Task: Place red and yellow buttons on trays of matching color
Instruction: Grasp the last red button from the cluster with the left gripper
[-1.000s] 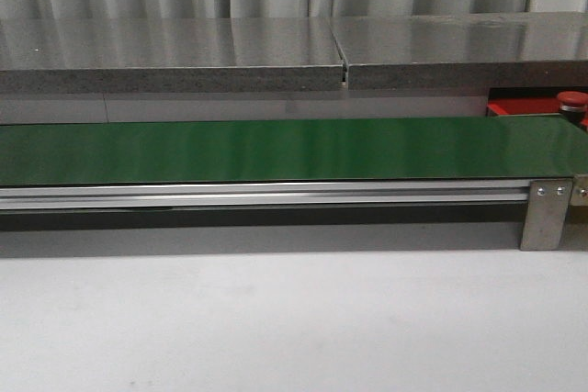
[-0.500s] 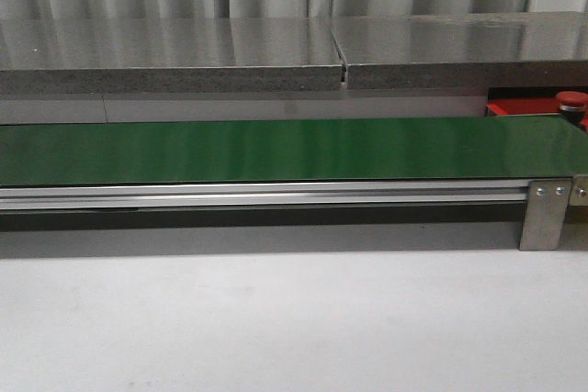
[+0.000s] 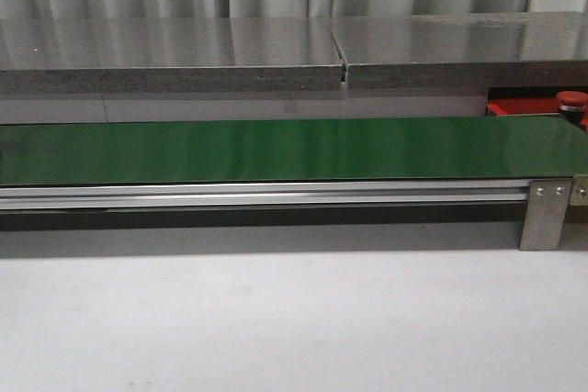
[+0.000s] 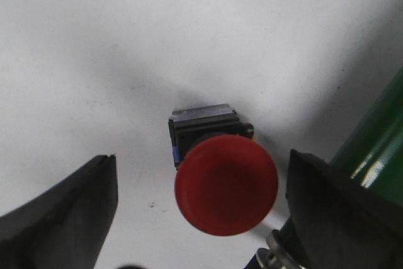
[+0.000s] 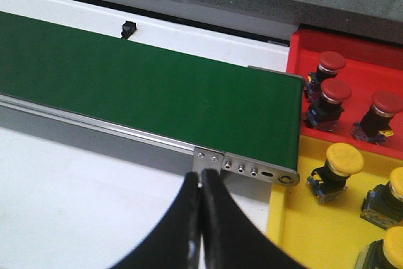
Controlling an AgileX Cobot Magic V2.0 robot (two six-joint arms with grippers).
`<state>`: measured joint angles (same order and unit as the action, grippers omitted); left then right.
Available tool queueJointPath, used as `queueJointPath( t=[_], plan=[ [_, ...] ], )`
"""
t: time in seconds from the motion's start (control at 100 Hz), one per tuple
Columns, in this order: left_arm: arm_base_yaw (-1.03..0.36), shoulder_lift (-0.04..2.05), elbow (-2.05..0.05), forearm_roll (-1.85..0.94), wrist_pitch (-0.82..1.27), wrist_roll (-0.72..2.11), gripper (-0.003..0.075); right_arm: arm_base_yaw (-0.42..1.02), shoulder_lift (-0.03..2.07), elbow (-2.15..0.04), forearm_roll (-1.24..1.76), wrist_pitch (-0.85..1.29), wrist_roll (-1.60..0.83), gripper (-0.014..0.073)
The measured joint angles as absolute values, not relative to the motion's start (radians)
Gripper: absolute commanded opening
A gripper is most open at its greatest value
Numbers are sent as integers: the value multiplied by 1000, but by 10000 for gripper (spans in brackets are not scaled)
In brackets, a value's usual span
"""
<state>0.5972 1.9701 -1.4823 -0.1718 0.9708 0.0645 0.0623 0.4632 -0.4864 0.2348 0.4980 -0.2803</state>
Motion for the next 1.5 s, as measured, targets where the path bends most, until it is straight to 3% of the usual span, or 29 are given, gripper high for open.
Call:
queueJointPath(
  t=[0.21, 0.34, 0.61, 0.94, 1.5],
  plan=[
    [597, 1976, -1482, -172, 970, 64, 242, 62, 463, -486, 235, 498, -280, -60],
    [597, 1978, -1482, -172, 968, 66, 168, 62, 463, -486, 235, 498, -280, -60],
    [597, 1960, -1482, -174, 968, 71, 156, 62, 463, -486, 235, 498, -280, -60],
    [583, 1775, -1484, -170, 970, 119, 156, 62, 463, -486, 235, 498, -280, -60],
    [403, 1747, -1497, -160, 996, 145, 156, 62, 463, -486, 235, 498, -280, -60]
  ],
)
